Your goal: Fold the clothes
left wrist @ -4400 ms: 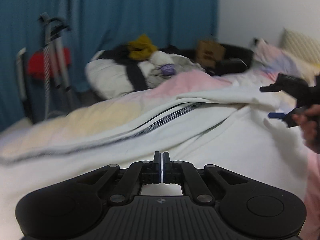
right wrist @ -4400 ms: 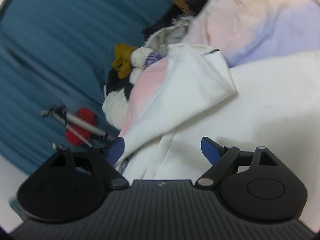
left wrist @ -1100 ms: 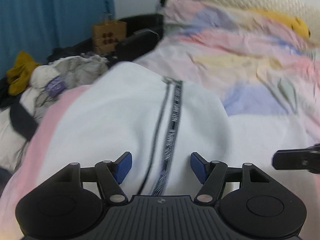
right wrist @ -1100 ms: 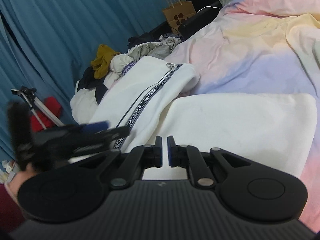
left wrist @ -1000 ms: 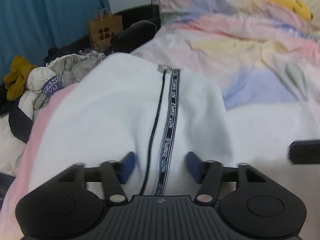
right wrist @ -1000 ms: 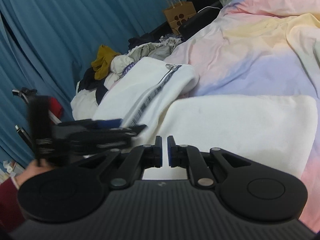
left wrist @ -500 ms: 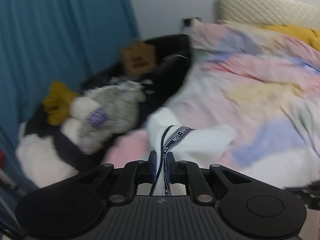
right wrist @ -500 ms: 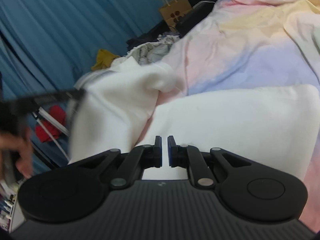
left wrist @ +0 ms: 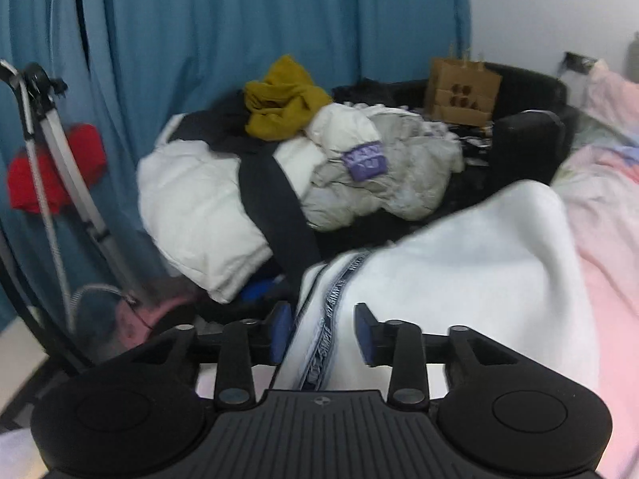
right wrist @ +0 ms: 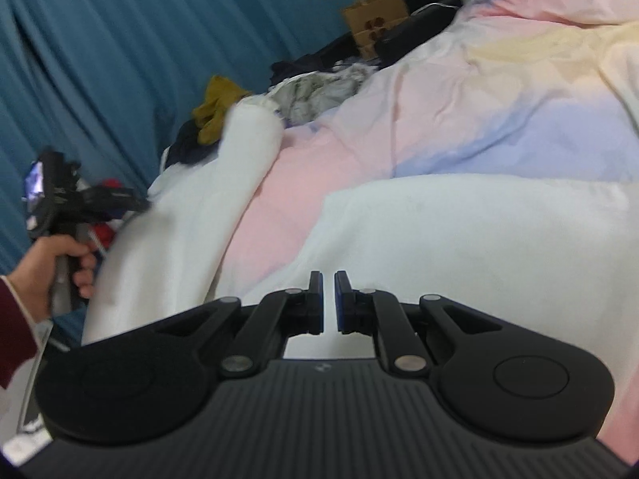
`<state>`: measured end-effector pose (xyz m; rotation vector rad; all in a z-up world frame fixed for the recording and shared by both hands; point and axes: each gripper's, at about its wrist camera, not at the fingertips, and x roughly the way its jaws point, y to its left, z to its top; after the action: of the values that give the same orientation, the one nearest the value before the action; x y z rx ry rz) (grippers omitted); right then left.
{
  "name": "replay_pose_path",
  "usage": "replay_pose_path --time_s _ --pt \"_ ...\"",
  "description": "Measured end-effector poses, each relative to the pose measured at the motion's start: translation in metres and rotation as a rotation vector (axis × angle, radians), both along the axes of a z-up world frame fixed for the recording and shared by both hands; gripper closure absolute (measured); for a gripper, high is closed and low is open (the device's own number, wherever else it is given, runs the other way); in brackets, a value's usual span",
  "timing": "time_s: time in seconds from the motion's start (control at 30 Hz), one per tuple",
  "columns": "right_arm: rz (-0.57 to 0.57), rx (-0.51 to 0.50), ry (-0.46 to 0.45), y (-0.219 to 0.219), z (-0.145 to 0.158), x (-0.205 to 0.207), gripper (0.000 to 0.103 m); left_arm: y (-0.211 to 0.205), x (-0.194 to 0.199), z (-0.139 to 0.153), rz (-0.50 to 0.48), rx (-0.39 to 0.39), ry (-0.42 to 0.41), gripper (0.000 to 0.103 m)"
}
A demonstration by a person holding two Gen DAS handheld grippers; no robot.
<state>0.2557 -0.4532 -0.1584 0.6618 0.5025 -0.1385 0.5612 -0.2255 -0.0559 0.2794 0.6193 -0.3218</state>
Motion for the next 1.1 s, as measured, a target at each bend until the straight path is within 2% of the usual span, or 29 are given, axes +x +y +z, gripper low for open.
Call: replay_pose_path --time_s 0.07,0.13,0.2,0.37,0.53,0.67,0.7,0.73,0.77,0.83,0.9,0.97,1.03,1.1 --pt "0.047 0.021 -0.015 0.004 -0.002 0.005 0.093 0.017 -0.019 0.000 -0.027 -0.034 -0.001 0.043" --pt "0.094 0.055 -0.036 0.007 -0.002 0.008 0.093 0.043 -0.058 0.008 -0.049 -0.061 -0.029 0.036" --pt "0.128 0.101 -0.057 0.009 -0.002 0.010 0.093 0.073 -0.111 0.016 -0.072 -0.076 -0.066 0.023" --pt "0.166 0.167 -0.066 0.013 -0.001 0.023 0.093 0.142 -0.246 0.001 -0.040 -0.133 -0.009 0.022" --pt "0.156 0.225 -0.024 0.010 -0.001 0.057 0.093 0.214 -0.308 -0.030 0.031 -0.149 0.031 0.023" --pt "0.138 0.247 -0.024 -0.004 0.006 0.093 0.093 0.263 -0.286 -0.028 0.011 -0.123 0.029 0.023" --pt "0.142 0.237 -0.026 -0.007 0.009 0.104 0.090 0.266 -0.276 -0.031 -0.036 -0.094 0.048 0.023" --pt "0.136 0.212 -0.021 -0.011 0.010 0.117 0.078 0.269 -0.265 -0.033 -0.083 -0.064 0.066 0.023" --pt "0.126 0.182 -0.014 -0.015 0.012 0.132 0.061 0.272 -0.254 -0.035 -0.130 -0.035 0.084 0.024" --pt "0.099 0.136 -0.005 -0.022 0.014 0.158 0.048 0.278 -0.233 -0.039 -0.224 0.024 0.121 0.027" --pt "0.075 0.145 -0.018 -0.030 0.012 0.183 0.048 0.275 -0.222 -0.047 -0.325 0.065 0.175 0.027" --pt "0.069 0.157 -0.038 -0.034 0.010 0.202 0.048 0.273 -0.219 -0.052 -0.382 0.095 0.196 0.027" --pt "0.083 0.146 -0.027 -0.034 0.007 0.220 0.048 0.272 -0.218 -0.057 -0.427 0.121 0.211 0.034" --pt "0.105 0.113 -0.028 -0.028 0.008 0.233 0.048 0.272 -0.220 -0.059 -0.447 0.118 0.232 0.054"
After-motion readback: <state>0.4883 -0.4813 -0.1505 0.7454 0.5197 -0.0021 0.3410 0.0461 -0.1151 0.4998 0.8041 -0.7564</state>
